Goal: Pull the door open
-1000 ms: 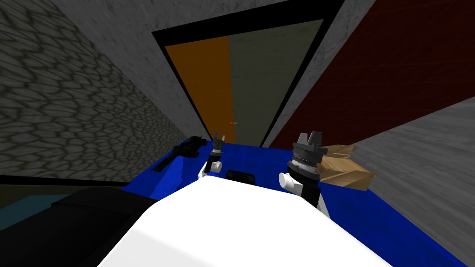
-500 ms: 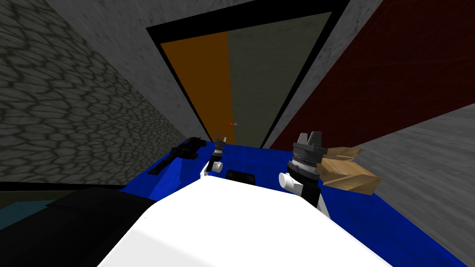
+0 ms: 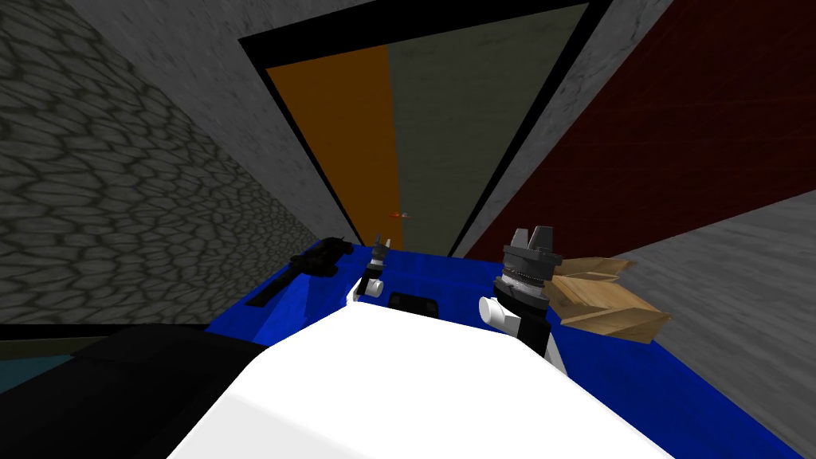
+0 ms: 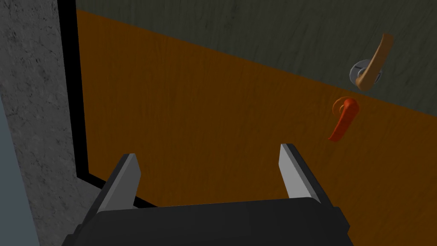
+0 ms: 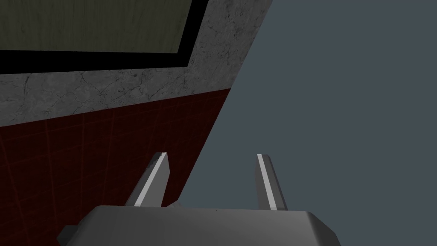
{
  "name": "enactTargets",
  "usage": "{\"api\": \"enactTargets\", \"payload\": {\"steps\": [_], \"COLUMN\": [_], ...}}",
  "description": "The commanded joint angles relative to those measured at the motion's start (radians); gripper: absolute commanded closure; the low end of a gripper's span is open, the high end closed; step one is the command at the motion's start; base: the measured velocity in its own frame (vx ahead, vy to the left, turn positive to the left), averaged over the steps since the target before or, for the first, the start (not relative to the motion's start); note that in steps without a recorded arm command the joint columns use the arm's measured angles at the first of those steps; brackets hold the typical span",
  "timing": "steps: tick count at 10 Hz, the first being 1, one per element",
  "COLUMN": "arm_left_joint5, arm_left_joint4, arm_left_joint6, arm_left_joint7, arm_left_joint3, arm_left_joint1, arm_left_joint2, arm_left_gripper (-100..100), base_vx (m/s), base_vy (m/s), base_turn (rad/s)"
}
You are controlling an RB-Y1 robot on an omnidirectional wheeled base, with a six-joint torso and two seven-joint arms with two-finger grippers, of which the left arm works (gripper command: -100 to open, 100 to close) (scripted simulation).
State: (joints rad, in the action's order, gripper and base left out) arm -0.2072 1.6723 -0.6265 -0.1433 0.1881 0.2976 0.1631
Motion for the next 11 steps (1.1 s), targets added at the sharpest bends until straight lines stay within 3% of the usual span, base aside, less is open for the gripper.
{"api": "enactTargets", "payload": {"steps": [1,11], "arm_left_joint5": [-0.011,-0.083], "arm_left_joint4": [-0.040,-0.289], "arm_left_joint6": [-0.010,-0.075], "arm_left_joint7": [0.004,0.018], "arm_left_joint3": [0.009,0.060], "arm_left_joint1": [-0.016,-0.103], "arm_left_joint2": [0.008,0.070], "arm_left_gripper": [-100,-100], "base_vx": [0.097,0.099], "base_vy": [0.004,0.007], "base_turn": [0.005,0.004]}}
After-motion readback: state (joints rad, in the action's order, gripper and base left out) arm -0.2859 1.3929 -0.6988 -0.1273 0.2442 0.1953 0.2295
